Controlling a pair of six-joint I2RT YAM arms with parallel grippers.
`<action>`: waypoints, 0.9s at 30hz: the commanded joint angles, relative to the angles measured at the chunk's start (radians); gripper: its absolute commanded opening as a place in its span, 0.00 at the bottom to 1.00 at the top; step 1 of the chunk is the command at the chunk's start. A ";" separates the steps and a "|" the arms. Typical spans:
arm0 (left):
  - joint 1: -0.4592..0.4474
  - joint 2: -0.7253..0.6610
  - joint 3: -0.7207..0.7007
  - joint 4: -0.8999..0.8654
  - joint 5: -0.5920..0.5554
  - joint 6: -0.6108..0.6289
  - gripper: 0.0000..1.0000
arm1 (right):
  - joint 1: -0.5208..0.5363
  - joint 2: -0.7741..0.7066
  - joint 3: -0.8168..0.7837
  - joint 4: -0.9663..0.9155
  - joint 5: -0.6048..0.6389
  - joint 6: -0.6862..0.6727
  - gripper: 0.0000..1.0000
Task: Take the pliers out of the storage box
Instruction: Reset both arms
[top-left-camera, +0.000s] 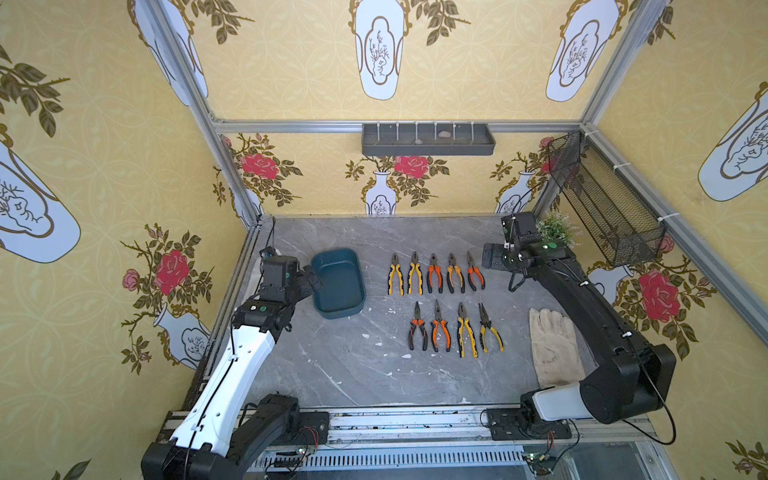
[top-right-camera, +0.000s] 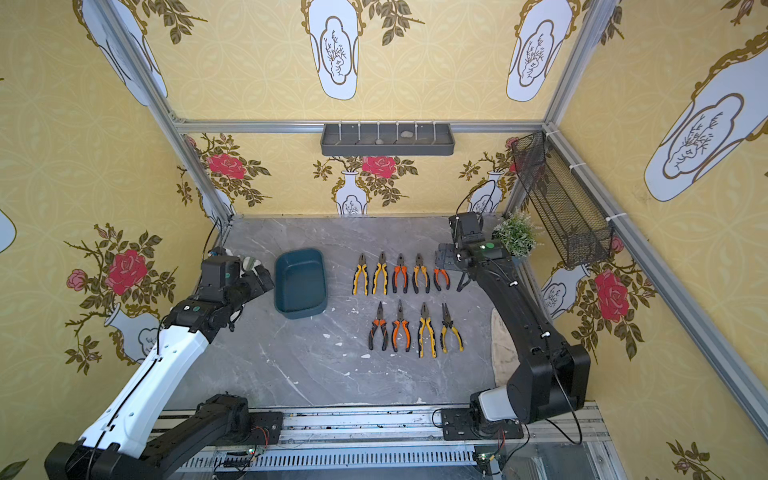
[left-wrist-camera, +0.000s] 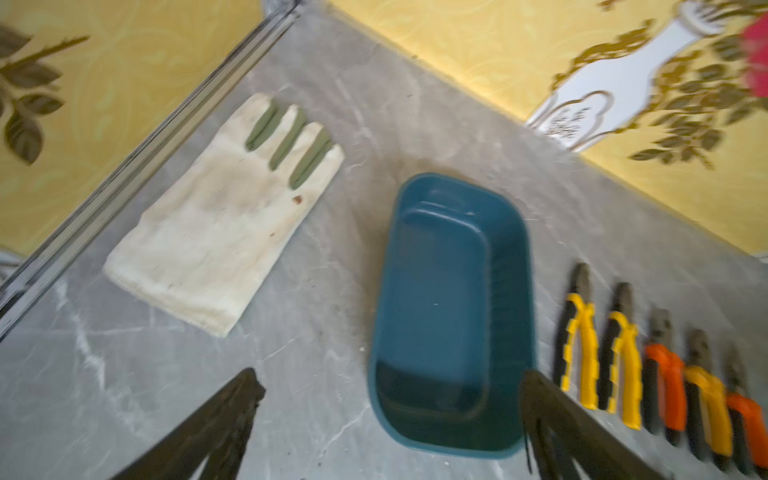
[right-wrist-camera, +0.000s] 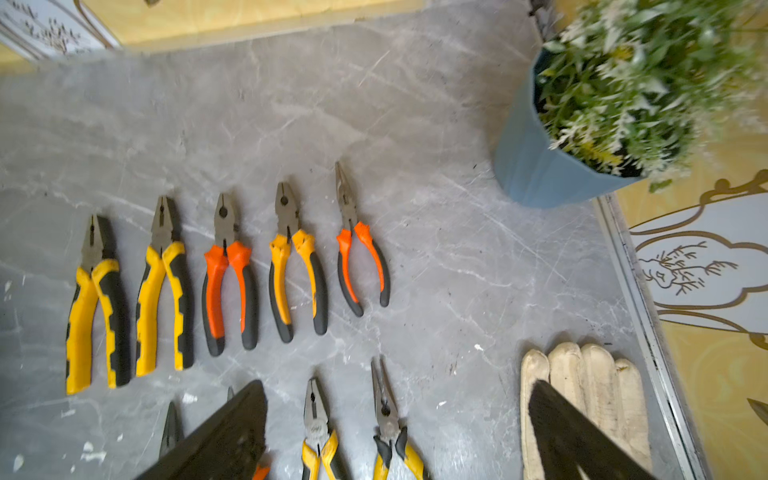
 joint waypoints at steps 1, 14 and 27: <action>0.026 0.004 -0.043 0.090 -0.182 -0.051 0.99 | -0.024 -0.058 -0.095 0.191 0.070 0.039 0.97; 0.032 -0.029 -0.620 1.141 -0.184 0.586 0.99 | -0.052 -0.282 -0.616 0.785 0.118 -0.166 0.97; 0.182 -0.158 -0.707 1.024 0.166 0.629 0.99 | -0.160 -0.348 -0.784 0.947 0.108 -0.179 0.97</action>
